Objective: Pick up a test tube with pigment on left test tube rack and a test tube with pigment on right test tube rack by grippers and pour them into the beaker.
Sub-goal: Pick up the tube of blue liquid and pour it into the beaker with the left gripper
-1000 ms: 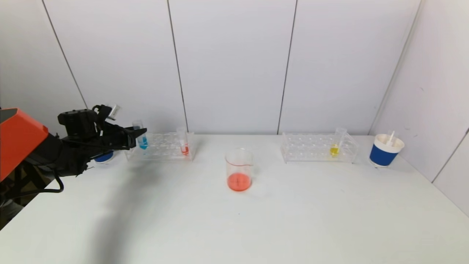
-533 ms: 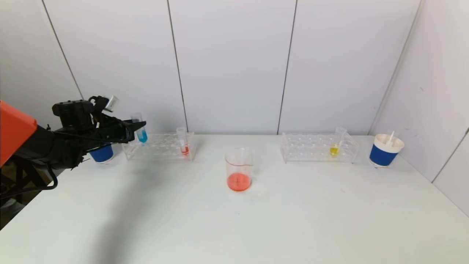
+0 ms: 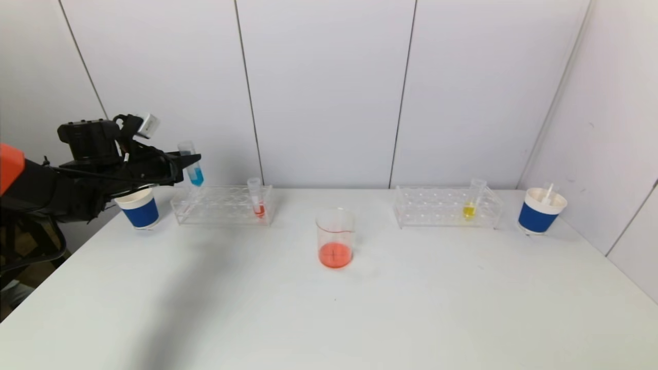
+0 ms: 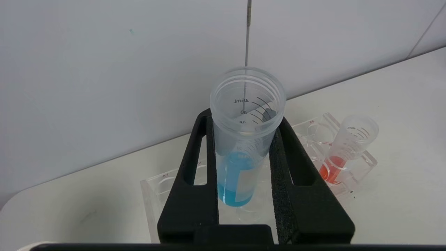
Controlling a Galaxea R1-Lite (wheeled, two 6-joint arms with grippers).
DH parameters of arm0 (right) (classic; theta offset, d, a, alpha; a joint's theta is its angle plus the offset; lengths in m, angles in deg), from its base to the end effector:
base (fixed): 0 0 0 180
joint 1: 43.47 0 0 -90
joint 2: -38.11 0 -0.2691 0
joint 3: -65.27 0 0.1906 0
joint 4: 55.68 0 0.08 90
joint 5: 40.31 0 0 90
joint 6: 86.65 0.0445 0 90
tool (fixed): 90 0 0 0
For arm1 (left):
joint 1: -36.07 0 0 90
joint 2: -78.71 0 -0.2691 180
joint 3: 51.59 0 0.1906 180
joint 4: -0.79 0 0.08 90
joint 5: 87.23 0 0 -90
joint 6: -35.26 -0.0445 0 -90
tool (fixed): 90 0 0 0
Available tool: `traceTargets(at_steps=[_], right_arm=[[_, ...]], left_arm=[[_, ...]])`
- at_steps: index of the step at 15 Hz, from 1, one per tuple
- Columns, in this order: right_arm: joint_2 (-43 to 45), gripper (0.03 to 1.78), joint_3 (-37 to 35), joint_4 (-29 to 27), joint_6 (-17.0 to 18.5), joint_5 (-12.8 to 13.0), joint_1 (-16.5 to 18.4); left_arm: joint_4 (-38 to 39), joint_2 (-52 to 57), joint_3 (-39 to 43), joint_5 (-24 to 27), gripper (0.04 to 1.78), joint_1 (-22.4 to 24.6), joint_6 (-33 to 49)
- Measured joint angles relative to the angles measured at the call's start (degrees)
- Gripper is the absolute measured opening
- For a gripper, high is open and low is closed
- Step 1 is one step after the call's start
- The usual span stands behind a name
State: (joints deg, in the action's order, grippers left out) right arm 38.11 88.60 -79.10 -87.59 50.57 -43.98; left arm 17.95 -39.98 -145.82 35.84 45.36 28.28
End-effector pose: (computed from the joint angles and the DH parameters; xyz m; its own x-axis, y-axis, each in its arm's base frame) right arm 0.0304 -0.0004 0.0753 1.0000 -0.0065 -0.0016 0.0064 0.9998 -0.0164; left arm 0.4174 0.0437 0.1422 0.9084 -0.4043 -0.1065 0.4111 0.9101 0.0517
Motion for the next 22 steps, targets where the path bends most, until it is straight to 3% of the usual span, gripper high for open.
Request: traceTargets(at_steps=[7,13,22], right_arm=[[0.0,1.77,0.0,0.0,0.0,0.0,0.0],[0.0,1.77,0.0,0.0,0.0,-0.02,0.0],[0.0,1.77,0.0,0.0,0.0,0.0,0.0]], left_arm=[[-11.28,10.72,-1.16,-0.22,0.44,-2.21,0.0],[-15.65,17.47,-1.24,-3.0,0.44,-7.72,-0.1],[-23.59,25.38,1.43,-3.28,0.44,-16.15,-0.82]])
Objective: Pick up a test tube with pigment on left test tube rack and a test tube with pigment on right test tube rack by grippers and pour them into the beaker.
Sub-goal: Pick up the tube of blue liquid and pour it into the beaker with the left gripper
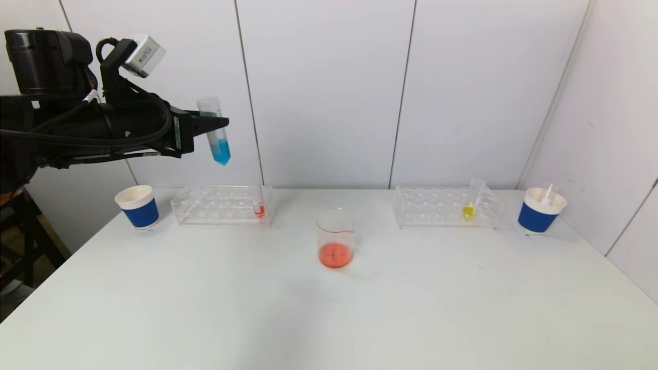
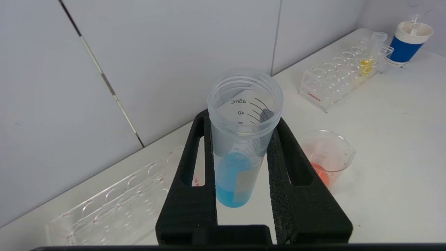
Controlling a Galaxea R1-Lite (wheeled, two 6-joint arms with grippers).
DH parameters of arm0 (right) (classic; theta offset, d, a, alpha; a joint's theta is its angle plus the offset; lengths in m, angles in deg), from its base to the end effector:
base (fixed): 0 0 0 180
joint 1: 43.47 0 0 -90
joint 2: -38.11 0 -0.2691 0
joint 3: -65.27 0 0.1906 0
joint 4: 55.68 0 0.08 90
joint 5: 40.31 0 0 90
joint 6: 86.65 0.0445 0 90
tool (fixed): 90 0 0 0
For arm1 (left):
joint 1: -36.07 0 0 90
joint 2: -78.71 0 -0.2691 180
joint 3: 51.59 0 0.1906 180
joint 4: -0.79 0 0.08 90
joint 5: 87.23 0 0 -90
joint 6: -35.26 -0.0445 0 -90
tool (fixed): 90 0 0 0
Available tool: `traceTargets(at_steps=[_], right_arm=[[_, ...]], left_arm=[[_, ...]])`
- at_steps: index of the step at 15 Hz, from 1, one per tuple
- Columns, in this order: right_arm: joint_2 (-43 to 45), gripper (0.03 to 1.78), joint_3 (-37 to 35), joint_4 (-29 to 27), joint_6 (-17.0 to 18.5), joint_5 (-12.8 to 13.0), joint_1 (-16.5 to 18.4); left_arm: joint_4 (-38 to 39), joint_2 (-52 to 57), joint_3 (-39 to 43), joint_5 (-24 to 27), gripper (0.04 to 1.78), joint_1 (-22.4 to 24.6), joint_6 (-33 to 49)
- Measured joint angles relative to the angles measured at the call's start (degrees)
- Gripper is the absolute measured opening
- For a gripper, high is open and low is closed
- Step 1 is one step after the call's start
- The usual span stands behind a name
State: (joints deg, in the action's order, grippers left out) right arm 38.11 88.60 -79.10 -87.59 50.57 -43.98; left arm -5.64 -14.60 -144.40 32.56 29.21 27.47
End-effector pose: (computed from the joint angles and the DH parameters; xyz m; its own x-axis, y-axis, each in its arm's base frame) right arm 0.0304 -0.0004 0.0753 1.0000 -0.0065 -0.0016 0.0064 0.9998 -0.0164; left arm 0.3189 -0.0606 0.2527 0.7960 -0.5962 -0.1047 0.6041 0.7934 0.0752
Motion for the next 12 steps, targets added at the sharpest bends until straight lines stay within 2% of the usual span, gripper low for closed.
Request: traceTargets(at_steps=[7,12], right_arm=[[0.0,1.77,0.0,0.0,0.0,0.0,0.0],[0.0,1.77,0.0,0.0,0.0,0.0,0.0]], left_arm=[[0.11,0.83,3.23,0.28,0.44,-5.89,-5.68],[0.02,-2.04,3.78,0.22,0.44,-7.59,-17.79]])
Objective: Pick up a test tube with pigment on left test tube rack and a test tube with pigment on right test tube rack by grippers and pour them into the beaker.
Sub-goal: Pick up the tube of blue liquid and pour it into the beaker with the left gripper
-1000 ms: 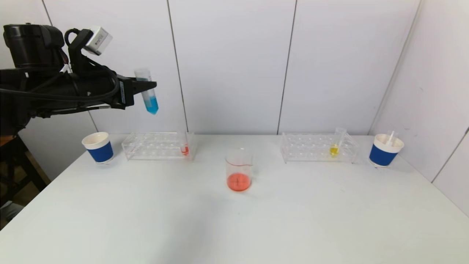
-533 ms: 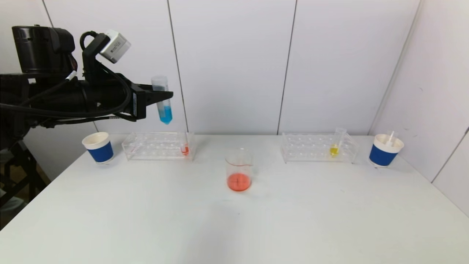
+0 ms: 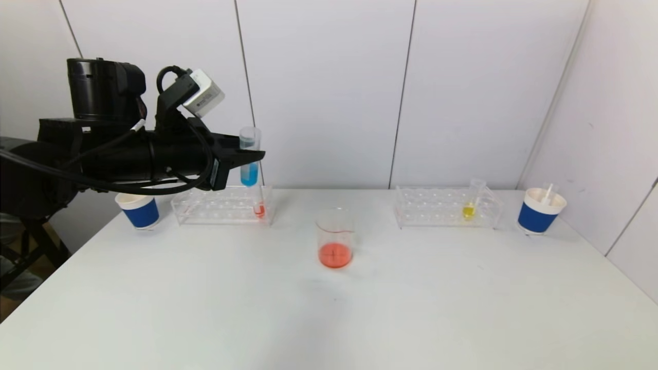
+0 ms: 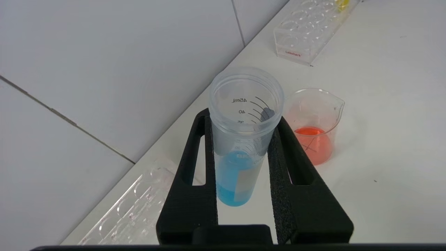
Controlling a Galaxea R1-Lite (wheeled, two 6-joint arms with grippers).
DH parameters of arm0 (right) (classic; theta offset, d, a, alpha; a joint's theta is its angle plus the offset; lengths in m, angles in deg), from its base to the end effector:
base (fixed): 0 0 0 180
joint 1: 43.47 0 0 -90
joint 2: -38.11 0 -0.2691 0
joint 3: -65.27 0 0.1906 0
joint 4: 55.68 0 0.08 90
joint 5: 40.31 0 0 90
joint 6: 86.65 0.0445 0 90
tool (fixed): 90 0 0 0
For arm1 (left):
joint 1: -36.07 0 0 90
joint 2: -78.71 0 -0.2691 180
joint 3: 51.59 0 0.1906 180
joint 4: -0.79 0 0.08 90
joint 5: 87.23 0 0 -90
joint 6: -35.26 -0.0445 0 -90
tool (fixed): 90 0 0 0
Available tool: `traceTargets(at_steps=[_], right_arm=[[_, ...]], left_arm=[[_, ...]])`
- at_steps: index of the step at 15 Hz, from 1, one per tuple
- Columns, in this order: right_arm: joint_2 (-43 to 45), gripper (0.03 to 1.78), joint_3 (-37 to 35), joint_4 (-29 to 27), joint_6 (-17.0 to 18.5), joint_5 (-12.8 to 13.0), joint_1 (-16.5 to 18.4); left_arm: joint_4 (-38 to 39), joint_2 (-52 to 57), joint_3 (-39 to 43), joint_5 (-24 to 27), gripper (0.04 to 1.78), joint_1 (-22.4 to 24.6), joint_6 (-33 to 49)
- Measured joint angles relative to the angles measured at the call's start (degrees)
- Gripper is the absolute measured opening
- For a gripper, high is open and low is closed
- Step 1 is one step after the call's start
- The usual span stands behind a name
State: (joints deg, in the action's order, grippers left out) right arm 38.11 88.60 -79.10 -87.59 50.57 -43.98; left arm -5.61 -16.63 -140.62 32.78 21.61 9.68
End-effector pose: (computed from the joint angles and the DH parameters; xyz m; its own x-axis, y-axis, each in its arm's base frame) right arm 0.0304 -0.0004 0.0753 1.0000 -0.0065 -0.0016 0.0064 0.9998 -0.0164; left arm 0.3141 -0.1040 0.2209 0.6931 -0.6952 -0.1905 0.7132 0.6227 0.3219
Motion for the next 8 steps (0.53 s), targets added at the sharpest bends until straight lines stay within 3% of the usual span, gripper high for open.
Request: traceTargets(at_steps=[8], right_arm=[[0.0,1.77,0.0,0.0,0.0,0.0,0.0]], left_arm=[[0.2,-5.88,-1.4,-0.39,0.44,-2.32,-13.01]])
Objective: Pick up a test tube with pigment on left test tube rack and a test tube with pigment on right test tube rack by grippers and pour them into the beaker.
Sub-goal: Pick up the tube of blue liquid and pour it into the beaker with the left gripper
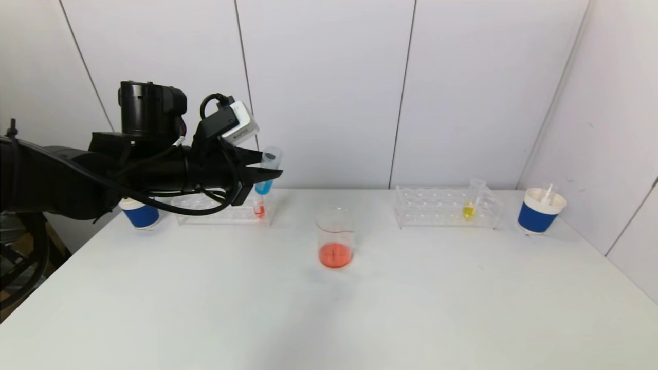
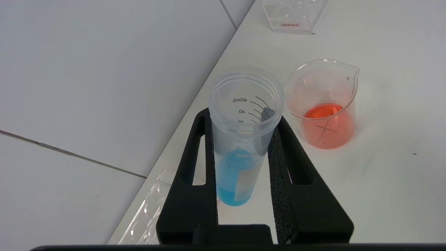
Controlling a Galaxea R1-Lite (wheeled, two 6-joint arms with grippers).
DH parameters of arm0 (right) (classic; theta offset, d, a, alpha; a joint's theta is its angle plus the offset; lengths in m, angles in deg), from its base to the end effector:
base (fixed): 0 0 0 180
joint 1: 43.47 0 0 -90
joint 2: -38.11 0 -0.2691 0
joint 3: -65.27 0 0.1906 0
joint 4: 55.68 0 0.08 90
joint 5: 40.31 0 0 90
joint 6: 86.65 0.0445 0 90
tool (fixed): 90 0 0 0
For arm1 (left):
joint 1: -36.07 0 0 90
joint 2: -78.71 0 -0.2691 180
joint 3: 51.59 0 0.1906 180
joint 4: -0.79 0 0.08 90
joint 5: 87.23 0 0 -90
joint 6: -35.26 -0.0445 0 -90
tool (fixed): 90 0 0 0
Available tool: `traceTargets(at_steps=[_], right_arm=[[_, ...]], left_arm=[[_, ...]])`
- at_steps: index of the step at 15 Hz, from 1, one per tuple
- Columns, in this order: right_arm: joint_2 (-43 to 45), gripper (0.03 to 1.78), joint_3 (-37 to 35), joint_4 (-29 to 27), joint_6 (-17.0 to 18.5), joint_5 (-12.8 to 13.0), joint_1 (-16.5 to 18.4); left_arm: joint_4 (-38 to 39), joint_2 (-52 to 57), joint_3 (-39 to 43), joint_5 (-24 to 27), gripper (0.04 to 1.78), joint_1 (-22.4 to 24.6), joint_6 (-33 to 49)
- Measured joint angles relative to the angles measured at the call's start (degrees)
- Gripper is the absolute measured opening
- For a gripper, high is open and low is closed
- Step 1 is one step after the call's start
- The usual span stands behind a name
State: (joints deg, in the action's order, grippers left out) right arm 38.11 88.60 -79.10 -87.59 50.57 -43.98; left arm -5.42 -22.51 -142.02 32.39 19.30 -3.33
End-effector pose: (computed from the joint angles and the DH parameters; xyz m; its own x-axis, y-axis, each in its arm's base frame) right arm 0.0304 -0.0004 0.0753 1.0000 -0.0065 -0.0016 0.0064 0.9998 -0.0164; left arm 0.3317 -0.1229 0.1936 0.6534 -0.7131 -0.2542 0.7244 0.4914 0.4835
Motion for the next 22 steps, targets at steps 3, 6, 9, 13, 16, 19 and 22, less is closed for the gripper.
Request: traceTargets(at_steps=[3,6,9,13,16,19,22], right_arm=[[0.0,1.77,0.0,0.0,0.0,0.0,0.0],[0.0,1.77,0.0,0.0,0.01,0.0,0.0],[0.0,1.77,0.0,0.0,0.0,0.02,0.0],[0.0,1.77,0.0,0.0,0.0,0.0,0.0],[0.0,1.77,0.0,0.0,0.0,0.0,0.0],[0.0,1.77,0.0,0.0,0.0,0.0,0.0],[0.0,1.77,0.0,0.0,0.0,0.0,0.0]], left_arm=[[0.16,-2.67,-2.01,-2.06,0.44,-0.94,-2.89],[0.09,-5.64,-5.27,-3.44,0.44,-1.96,-6.75],[0.02,-8.16,-6.34,-4.18,0.44,-4.11,-9.95],[-0.02,-11.74,-8.94,-6.67,0.44,-6.44,-15.06],[-0.09,-14.24,-10.25,-8.48,0.44,-7.97,-18.6],[-0.17,-16.03,-11.19,-9.51,0.44,-8.8,-21.86],[-0.2,-16.75,-11.42,-11.33,0.44,-9.44,-24.13]])
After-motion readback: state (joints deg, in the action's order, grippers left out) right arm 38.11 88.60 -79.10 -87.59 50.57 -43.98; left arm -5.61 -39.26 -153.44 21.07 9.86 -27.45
